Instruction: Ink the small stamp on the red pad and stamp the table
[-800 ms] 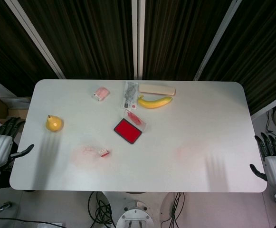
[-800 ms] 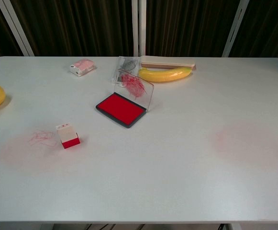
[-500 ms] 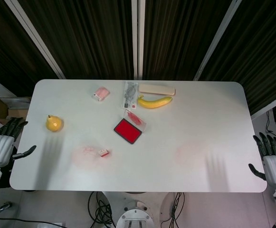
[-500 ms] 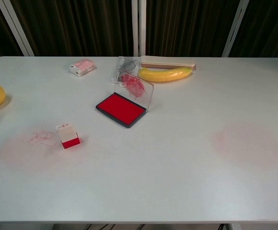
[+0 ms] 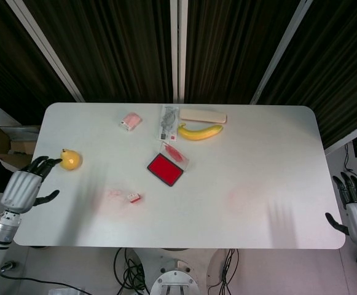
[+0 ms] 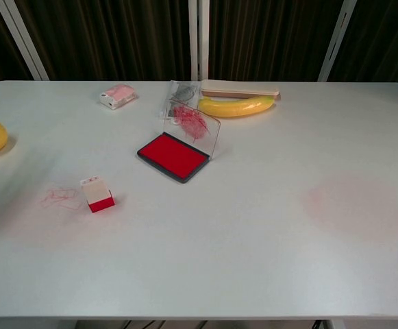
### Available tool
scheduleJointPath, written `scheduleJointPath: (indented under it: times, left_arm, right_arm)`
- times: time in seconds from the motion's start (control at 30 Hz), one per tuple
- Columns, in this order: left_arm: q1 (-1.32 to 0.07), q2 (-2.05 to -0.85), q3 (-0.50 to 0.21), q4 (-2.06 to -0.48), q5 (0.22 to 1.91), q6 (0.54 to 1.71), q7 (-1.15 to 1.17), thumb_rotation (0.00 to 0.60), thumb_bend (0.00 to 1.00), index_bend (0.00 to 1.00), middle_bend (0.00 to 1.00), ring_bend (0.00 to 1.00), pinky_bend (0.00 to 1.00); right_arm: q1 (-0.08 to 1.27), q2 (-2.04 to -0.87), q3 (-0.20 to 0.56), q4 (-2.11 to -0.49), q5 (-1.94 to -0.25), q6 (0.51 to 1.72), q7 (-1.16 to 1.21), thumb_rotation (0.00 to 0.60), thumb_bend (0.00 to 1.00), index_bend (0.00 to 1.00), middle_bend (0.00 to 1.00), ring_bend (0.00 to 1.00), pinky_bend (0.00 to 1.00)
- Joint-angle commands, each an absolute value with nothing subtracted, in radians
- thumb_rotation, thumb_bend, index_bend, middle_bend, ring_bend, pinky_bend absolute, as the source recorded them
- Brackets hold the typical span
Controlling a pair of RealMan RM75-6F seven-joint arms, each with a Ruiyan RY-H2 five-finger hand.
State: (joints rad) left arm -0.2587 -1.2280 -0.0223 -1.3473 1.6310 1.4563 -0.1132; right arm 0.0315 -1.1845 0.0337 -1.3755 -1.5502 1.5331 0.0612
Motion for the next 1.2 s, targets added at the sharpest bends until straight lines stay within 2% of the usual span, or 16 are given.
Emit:
scheduleJointPath:
  times: [0.03,0.1,0.23,0.33,0.43,0.67,0.93,1.2]
  left_arm:
    - [-0.274,-1.239,0.019,-1.353,1.664,1.407,-0.107,0.6,0.34,0.4,0.66,0.48,0.73]
    - [-0.284,-1.251,0.042,-1.35,1.684,1.377,-0.095,0.6,0.37,0.39,0.7,0.51,0.75]
    - [-0.317,-1.284,0.079,-1.36,1.719,1.3,-0.057,0.6,0.37,0.27,0.77,0.59,0.77]
    - [-0.35,-1.301,0.092,-1.39,1.745,1.254,-0.03,0.6,0.37,0.24,0.8,0.62,0.78]
    - [-0.376,-1.324,0.099,-1.407,1.777,1.234,-0.013,0.6,0.37,0.25,0.8,0.62,0.78]
    - [-0.422,-1.376,0.124,-1.424,1.824,1.192,-0.022,0.6,0.37,0.4,0.8,0.63,0.78]
    - [-0.463,-1.459,0.103,-1.408,1.805,1.134,0.039,0.6,0.37,0.33,0.81,0.63,0.78]
    - [-0.471,-1.476,0.105,-1.427,1.733,1.056,0.133,0.6,0.37,0.31,0.82,0.63,0.79]
  right_arm:
    - [0.037,-1.185,0.032,-1.376,-1.553,1.524,0.061,0.6,0.13,0.0,0.0,0.0,0.0]
    - [0.04,-1.185,0.031,-1.377,-1.555,1.52,0.058,0.6,0.13,0.0,0.0,0.0,0.0]
    - [0.045,-1.187,0.031,-1.381,-1.559,1.514,0.054,0.6,0.13,0.0,0.0,0.0,0.0]
    - [0.045,-1.186,0.029,-1.385,-1.563,1.515,0.048,0.6,0.13,0.0,0.0,0.0,0.0]
    - [0.042,-1.186,0.029,-1.385,-1.557,1.517,0.049,0.6,0.13,0.0,0.0,0.0,0.0]
    - [0.034,-1.189,0.029,-1.362,-1.54,1.513,0.065,0.6,0.13,0.0,0.0,0.0,0.0]
    - [0.035,-1.195,0.032,-1.354,-1.531,1.506,0.065,0.6,0.13,0.0,0.0,0.0,0.0]
    - [0.037,-1.203,0.037,-1.341,-1.514,1.491,0.068,0.6,0.13,0.0,0.0,0.0,0.0]
